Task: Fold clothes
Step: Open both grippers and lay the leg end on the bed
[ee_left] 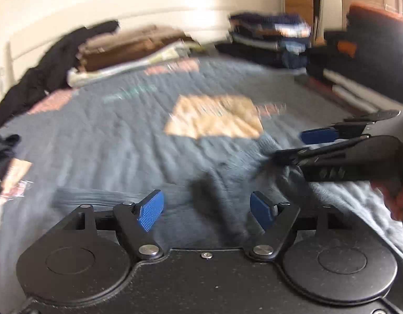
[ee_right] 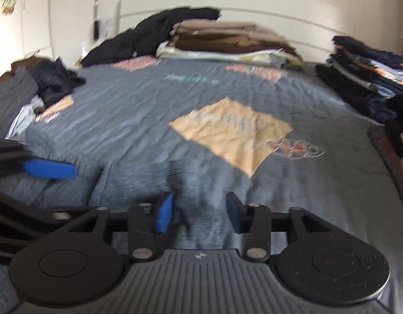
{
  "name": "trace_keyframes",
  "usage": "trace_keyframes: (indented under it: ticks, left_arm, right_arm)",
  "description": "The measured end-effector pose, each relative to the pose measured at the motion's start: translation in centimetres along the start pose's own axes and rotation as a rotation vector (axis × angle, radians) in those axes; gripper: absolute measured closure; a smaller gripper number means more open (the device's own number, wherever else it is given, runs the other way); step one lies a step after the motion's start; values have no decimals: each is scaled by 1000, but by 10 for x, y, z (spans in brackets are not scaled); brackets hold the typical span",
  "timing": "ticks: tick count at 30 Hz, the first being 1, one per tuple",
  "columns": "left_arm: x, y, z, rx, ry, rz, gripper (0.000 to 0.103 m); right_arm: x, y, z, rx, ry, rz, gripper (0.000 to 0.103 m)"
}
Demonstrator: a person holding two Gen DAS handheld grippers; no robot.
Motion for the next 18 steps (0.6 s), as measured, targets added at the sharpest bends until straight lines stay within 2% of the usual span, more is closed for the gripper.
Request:
trace_keyframes:
  ticks: [3, 8, 12, 15, 18]
  left_arm:
    - [-55, 9, 30, -92, 14, -22, 31]
    - [-158, 55, 62, -229, 7, -33, 31]
    - [-229, 102, 74, -360, 5, 2, 31]
    - [-264, 132, 78, -509, 42, 38, 31]
    - [-291, 159, 75, -599, 52, 50, 31]
  right_arm:
    - [-26, -4, -10, 54, 15, -69, 44]
    - [-101, 6, 10, 85, -95, -65, 36]
    - [-177, 41, 47, 133, -170, -13, 32]
    - [-223, 75, 79, 178, -219, 54, 31]
    - [-260, 108, 108, 269, -265, 101, 30]
Point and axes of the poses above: each gripper's, at about its wrist camera, not at the fingertips, and x roughly the way its jaws point, z to its left, y to its underside, the point moved 2 cm from there along x, roughly the way its jaws point, and after that the axes turned 11 degrees about -y, right-handed, at the moved point
